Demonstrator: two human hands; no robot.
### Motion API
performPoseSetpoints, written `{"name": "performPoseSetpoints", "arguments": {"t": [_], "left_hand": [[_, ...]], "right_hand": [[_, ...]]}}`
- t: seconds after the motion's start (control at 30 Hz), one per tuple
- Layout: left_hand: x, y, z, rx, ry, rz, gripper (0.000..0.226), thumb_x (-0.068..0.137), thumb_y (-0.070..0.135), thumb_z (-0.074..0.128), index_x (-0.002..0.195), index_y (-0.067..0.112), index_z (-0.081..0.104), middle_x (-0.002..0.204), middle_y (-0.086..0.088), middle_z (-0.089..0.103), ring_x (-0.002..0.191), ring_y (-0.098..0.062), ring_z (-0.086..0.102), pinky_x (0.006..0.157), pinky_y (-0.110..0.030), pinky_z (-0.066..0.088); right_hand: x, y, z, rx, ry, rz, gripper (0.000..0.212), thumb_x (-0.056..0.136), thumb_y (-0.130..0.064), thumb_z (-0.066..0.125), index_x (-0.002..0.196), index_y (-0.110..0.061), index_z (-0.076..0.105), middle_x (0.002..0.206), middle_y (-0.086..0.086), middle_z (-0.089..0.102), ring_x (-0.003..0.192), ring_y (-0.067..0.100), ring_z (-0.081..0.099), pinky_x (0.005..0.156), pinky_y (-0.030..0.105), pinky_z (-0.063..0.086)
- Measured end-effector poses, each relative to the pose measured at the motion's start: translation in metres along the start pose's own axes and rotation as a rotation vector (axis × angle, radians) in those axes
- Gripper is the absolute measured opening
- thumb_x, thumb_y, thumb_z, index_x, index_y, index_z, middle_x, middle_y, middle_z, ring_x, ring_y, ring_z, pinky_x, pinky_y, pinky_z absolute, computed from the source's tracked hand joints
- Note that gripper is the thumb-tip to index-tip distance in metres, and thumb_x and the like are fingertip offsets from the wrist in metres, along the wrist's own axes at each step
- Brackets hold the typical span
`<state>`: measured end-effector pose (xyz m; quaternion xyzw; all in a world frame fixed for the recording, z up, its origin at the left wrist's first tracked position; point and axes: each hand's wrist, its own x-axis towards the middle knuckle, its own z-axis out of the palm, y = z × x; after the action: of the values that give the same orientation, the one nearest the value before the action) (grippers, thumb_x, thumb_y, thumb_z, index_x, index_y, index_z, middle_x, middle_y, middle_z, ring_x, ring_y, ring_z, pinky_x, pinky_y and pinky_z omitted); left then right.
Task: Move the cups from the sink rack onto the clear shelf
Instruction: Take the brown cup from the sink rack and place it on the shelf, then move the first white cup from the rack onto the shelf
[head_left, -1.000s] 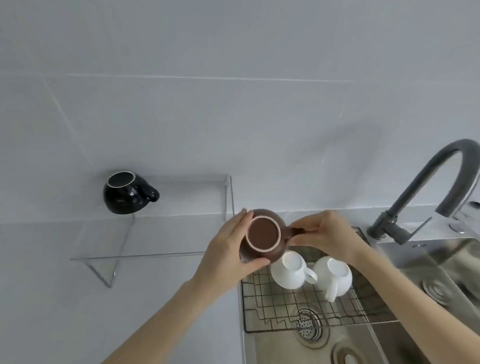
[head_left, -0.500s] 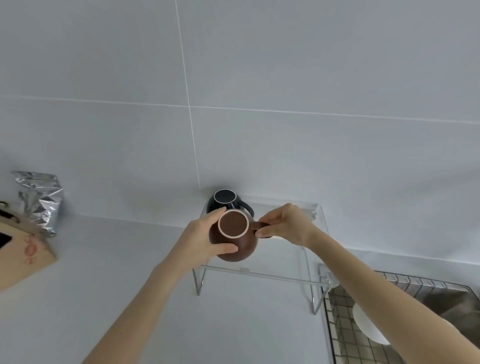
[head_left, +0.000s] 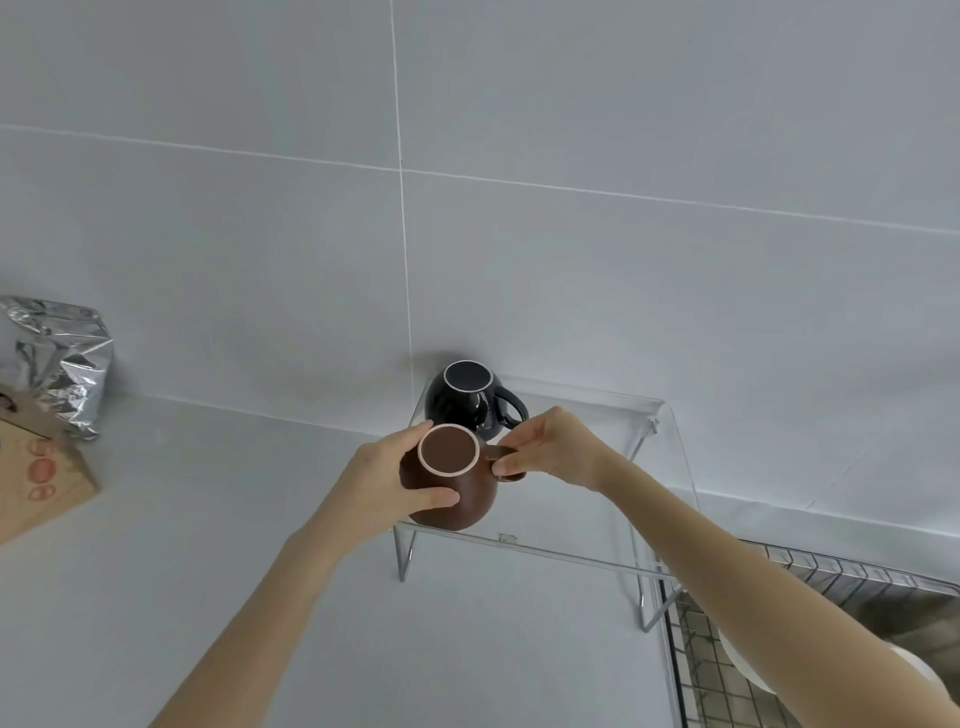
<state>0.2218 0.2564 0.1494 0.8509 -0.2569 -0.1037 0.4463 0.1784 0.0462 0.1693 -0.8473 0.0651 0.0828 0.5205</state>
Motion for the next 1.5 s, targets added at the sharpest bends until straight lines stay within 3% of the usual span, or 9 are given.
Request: {"name": "performPoseSetpoints", "arguments": {"t": [0.33, 0.5, 0.57, 0.67, 0.8, 0.97, 1.1, 1.3, 1.5], "left_hand": [[0.0, 0.003, 0.0, -0.022, -0.01, -0.053, 0.074, 0.063, 0.015, 0.081, 0.129, 0.018, 0.046, 0.104, 0.015, 0.055, 0.105, -0.01, 0.051, 0.093, -0.023, 0.036], [0.001, 0.013, 0.0, 0.038, -0.032, -0.093, 0.065, 0.065, 0.015, 0.079, 0.122, 0.018, 0.048, 0.098, 0.013, 0.056, 0.104, -0.016, 0.053, 0.083, -0.021, 0.038], [0.001, 0.021, 0.004, 0.123, -0.027, -0.093, 0.071, 0.065, 0.02, 0.078, 0.126, 0.015, 0.042, 0.114, 0.007, 0.054, 0.117, -0.019, 0.047, 0.088, -0.024, 0.039], [-0.005, 0.039, 0.025, 0.268, 0.044, 0.005, 0.089, 0.065, 0.032, 0.077, 0.137, 0.017, 0.027, 0.149, -0.003, 0.028, 0.138, -0.019, 0.024, 0.109, -0.033, 0.028], [-0.019, 0.079, 0.069, 0.289, 0.074, 0.257, 0.072, 0.071, 0.03, 0.072, 0.133, 0.018, 0.037, 0.149, -0.002, 0.029, 0.14, -0.015, 0.021, 0.109, -0.028, 0.024], [-0.033, 0.121, 0.135, 0.217, -0.004, 0.415, 0.052, 0.076, 0.026, 0.067, 0.123, 0.017, 0.049, 0.136, -0.001, 0.048, 0.127, -0.015, 0.041, 0.098, -0.019, 0.029], [-0.04, 0.144, 0.191, 0.137, -0.159, 0.441, 0.05, 0.077, 0.028, 0.067, 0.122, 0.018, 0.049, 0.129, 0.0, 0.054, 0.12, -0.015, 0.049, 0.101, -0.026, 0.038], [-0.035, 0.145, 0.272, 0.127, -0.411, 0.279, 0.062, 0.074, 0.026, 0.07, 0.129, 0.019, 0.042, 0.134, -0.004, 0.05, 0.123, -0.018, 0.046, 0.105, -0.033, 0.038], [-0.01, 0.119, 0.337, 0.19, -0.559, 0.058, 0.084, 0.071, 0.026, 0.073, 0.139, 0.015, 0.024, 0.147, -0.008, 0.034, 0.134, -0.022, 0.033, 0.11, -0.037, 0.028]], "right_hand": [[0.008, 0.01, 0.003, 0.013, 0.021, 0.038, 0.02, 0.067, -0.007, 0.075, 0.086, -0.003, 0.072, 0.098, 0.028, 0.071, 0.079, 0.02, 0.062, 0.097, 0.046, 0.048], [0.006, 0.008, 0.003, -0.044, 0.016, 0.035, 0.02, 0.067, -0.016, 0.076, 0.084, -0.016, 0.066, 0.099, 0.021, 0.072, 0.082, 0.022, 0.062, 0.095, 0.045, 0.047], [-0.002, 0.005, -0.001, -0.047, 0.011, 0.03, 0.031, 0.072, -0.015, 0.074, 0.1, -0.017, 0.061, 0.102, 0.016, 0.072, 0.089, 0.022, 0.062, 0.09, 0.038, 0.048], [-0.031, 0.003, -0.025, -0.005, 0.096, 0.008, 0.031, 0.079, -0.013, 0.067, 0.108, -0.017, 0.058, 0.1, 0.007, 0.067, 0.095, 0.022, 0.062, 0.089, 0.033, 0.047], [-0.09, 0.02, -0.071, 0.025, 0.235, -0.005, 0.018, 0.084, -0.011, 0.06, 0.096, -0.024, 0.06, 0.1, 0.006, 0.066, 0.099, 0.023, 0.061, 0.092, 0.038, 0.047], [-0.168, 0.073, -0.118, 0.086, 0.404, 0.112, 0.016, 0.086, -0.007, 0.057, 0.089, -0.021, 0.062, 0.096, 0.013, 0.066, 0.09, 0.022, 0.061, 0.089, 0.038, 0.049], [-0.214, 0.126, -0.136, 0.086, 0.504, 0.243, 0.014, 0.084, -0.006, 0.059, 0.085, -0.02, 0.062, 0.09, 0.012, 0.067, 0.089, 0.024, 0.061, 0.09, 0.042, 0.05], [-0.247, 0.205, -0.135, -0.079, 0.552, 0.406, 0.021, 0.082, -0.012, 0.061, 0.103, -0.013, 0.066, 0.103, 0.007, 0.071, 0.094, 0.017, 0.062, 0.091, 0.032, 0.046], [-0.237, 0.267, -0.125, -0.211, 0.449, 0.575, 0.03, 0.084, -0.018, 0.055, 0.114, -0.015, 0.058, 0.114, 0.007, 0.068, 0.106, 0.024, 0.06, 0.092, 0.036, 0.048]]}}
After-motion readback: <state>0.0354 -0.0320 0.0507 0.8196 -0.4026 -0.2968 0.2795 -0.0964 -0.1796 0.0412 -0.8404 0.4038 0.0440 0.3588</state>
